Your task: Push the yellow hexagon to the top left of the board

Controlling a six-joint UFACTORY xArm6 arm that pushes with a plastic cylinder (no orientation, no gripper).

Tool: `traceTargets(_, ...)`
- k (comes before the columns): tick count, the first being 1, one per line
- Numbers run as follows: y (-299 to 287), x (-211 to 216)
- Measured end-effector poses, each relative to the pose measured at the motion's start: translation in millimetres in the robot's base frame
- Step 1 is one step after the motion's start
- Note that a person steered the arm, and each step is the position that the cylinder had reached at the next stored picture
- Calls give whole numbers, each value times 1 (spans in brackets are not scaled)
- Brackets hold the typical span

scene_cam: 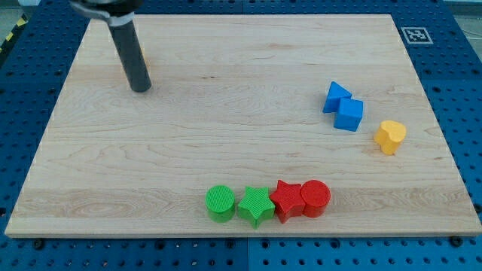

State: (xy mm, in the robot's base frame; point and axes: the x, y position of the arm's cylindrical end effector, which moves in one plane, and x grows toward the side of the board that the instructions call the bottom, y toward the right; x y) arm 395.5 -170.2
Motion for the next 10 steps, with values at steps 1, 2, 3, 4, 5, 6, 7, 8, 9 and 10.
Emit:
traceTargets(1,-19,-20)
traceTargets(2,-23,-66)
traceTargets(3,-23,-97)
traceTargets(4,-20,-86)
traceTargets(5,-20,-97)
traceTargets(6,-20,-123)
traceTargets(7,-12,-116)
traceTargets(8,38,-50)
traceTargets(9,110,10)
traceTargets(10,181,71)
